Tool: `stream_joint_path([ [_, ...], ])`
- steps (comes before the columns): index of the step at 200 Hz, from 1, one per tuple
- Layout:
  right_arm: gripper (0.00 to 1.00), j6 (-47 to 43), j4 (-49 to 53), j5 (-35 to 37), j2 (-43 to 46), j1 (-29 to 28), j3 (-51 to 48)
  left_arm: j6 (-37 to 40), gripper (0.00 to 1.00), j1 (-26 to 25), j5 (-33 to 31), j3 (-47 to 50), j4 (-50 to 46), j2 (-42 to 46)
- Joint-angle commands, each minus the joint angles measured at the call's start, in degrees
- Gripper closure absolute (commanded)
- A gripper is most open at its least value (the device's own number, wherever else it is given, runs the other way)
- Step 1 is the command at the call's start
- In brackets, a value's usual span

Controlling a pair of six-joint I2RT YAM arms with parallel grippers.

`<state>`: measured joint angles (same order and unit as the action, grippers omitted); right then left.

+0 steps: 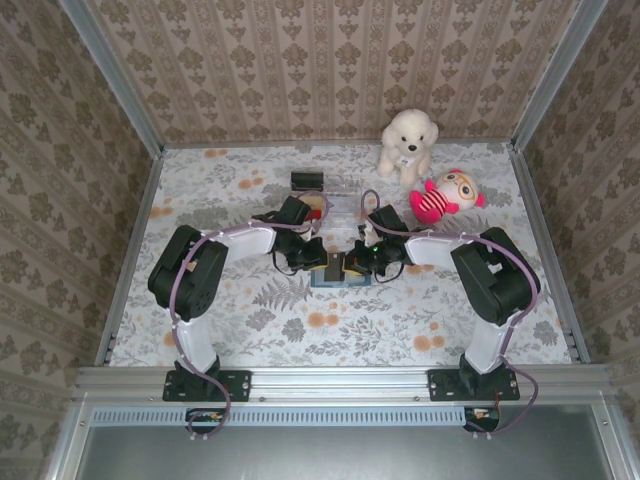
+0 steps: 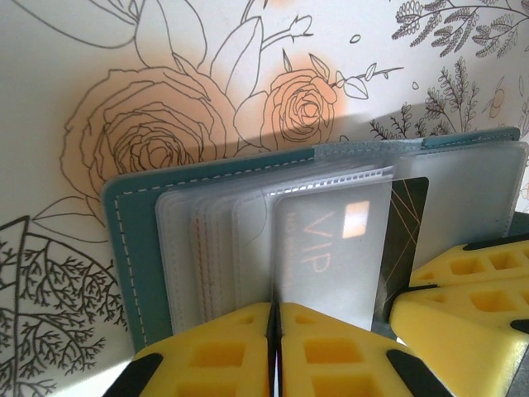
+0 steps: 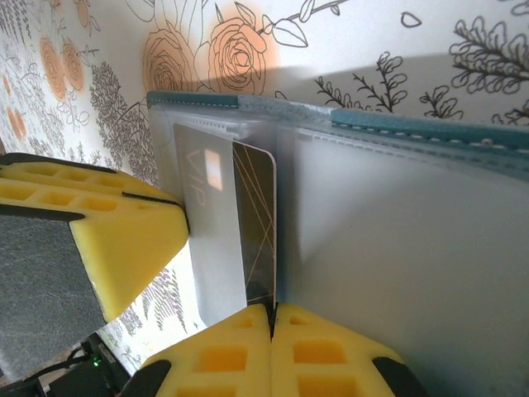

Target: Take the credit cards out of the card holder

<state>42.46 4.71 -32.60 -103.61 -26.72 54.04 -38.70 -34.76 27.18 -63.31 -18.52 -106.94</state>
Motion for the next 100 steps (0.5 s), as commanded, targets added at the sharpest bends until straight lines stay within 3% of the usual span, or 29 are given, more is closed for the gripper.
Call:
stream_joint_path([
  [1,0.98,-3.08,3.49,0.56,3.2,1.08,-0.72,0.83,0.85,0.22,-2.22,1.74,-3.74,-1.32],
  [100,1.0,-2.63,-4.45,-9.55,11.5,7.44,-8.11,-1.44,0.47,1.03,6.34,1.73,7.84,6.62],
])
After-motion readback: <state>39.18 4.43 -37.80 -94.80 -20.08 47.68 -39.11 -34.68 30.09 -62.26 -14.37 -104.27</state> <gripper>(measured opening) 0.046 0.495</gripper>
